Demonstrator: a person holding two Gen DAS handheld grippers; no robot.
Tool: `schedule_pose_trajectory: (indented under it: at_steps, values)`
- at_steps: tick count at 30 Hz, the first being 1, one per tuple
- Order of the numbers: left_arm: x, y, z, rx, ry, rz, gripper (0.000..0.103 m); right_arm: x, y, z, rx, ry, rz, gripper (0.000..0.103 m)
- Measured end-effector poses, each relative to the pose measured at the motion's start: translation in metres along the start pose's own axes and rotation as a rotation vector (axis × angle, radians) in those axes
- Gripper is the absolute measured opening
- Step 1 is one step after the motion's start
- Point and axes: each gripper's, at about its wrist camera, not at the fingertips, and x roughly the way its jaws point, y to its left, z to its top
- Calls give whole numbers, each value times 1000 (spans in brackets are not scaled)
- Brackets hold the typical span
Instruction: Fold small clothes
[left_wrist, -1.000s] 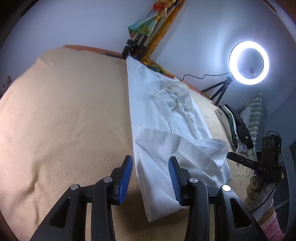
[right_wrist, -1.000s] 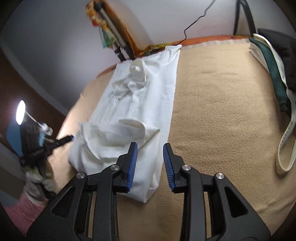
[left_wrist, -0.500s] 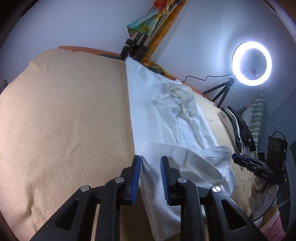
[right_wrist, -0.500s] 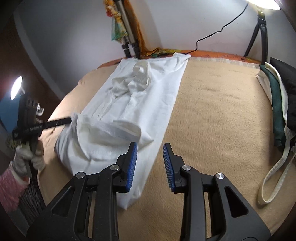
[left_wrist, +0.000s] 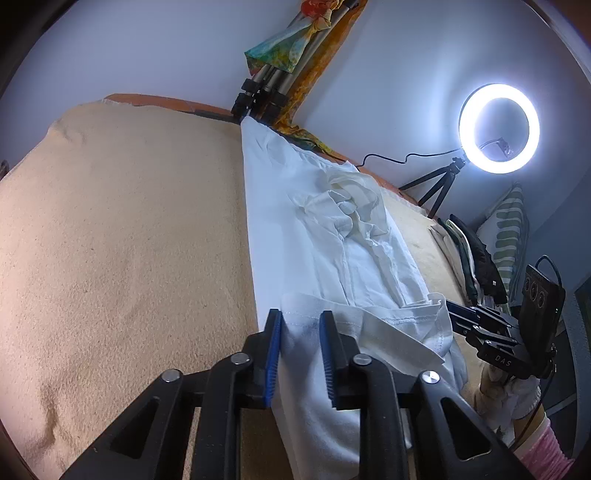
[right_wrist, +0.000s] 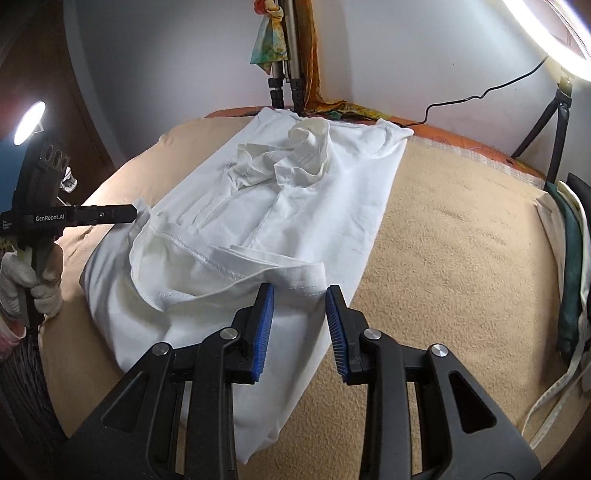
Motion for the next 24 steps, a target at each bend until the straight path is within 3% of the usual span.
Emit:
schedule_pose_trajectory:
  at_steps: [1, 2, 3, 8, 12, 14, 16, 20, 24]
  values:
    - [1, 0, 0, -4, 2, -1, 12, 2, 0, 1, 3, 4, 8, 30]
    - [2, 1, 1, -6, 2, -2, 10, 3, 0, 1, 9, 2, 10, 23]
    - [2, 1, 1, -6, 0, 0, 6, 3, -2, 2, 21, -2, 22, 8]
    - [1, 6, 5, -39, -37, 24, 2, -6, -18, 4, 140, -49, 51, 4]
    - [12, 15, 7, -78, -4, 50, 2, 0, -35, 2, 243, -7, 51, 4]
    - [10, 8, 7, -50, -15, 68, 5, 5, -29, 1, 215, 18, 29, 4]
    - [5, 6, 7, -50, -25, 79, 28, 5, -30, 0, 233, 33, 7, 6]
    - [-16, 2, 10, -47, -64, 72, 30, -17, -42, 0, 309, -12, 20, 8]
    - [-31, -11, 9, 9, -93, 68, 32, -39, -24, 6, 229, -79, -3, 11]
